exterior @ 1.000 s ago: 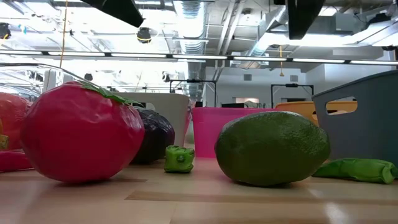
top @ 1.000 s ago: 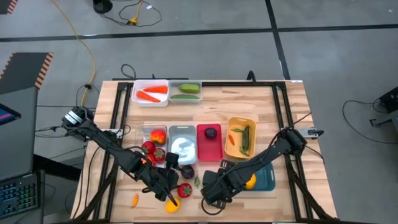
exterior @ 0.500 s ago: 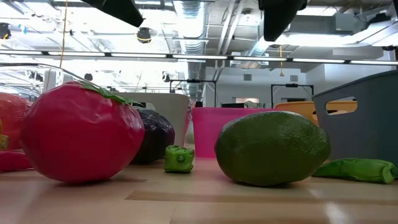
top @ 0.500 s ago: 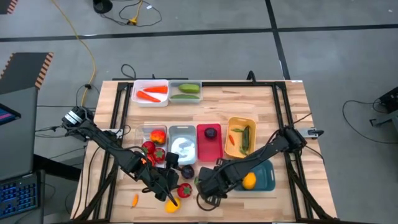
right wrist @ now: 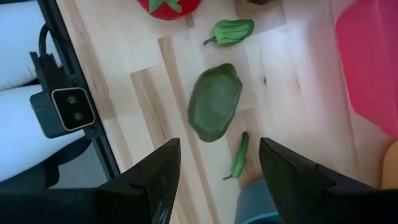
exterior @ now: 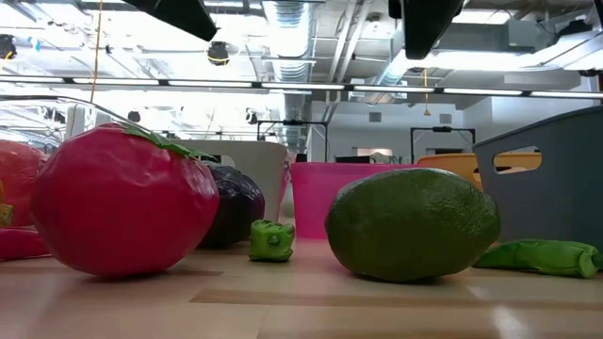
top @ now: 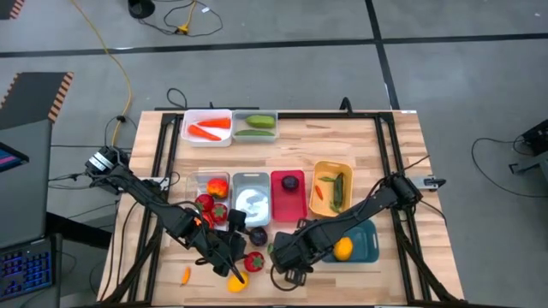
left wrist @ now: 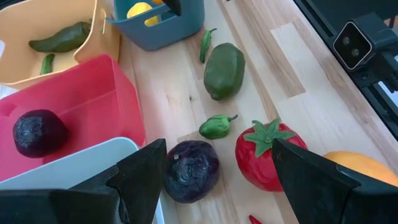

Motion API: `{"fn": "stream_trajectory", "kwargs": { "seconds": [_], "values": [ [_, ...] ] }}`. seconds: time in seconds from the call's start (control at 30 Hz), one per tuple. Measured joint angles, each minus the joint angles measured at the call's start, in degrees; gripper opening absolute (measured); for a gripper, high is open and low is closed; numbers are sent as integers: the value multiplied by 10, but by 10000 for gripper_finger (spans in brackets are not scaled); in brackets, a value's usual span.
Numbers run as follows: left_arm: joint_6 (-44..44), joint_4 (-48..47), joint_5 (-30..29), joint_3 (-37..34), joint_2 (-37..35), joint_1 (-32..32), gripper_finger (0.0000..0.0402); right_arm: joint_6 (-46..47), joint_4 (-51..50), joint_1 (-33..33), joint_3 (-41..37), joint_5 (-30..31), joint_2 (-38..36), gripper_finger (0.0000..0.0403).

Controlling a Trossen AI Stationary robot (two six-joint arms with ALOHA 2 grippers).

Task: Sort produce into baskets
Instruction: Put the lime into the gray bin

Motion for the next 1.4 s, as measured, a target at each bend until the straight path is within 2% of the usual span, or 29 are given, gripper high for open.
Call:
{"fn": "stream_trajectory", "kwargs": {
  "seconds": [0.57, 0.8, 1.4],
  "values": [
    [-1, -9, 18, 0, -3, 0, 281, 19, 28, -3, 0, -7, 0, 245],
    [-1, -9, 18, 0, -3, 0, 281, 38, 32, -4, 0, 39, 0, 245],
    [-2, -9, 17, 0, -3, 0, 281, 35, 87, -10, 0, 22, 0, 245]
  ]
}}
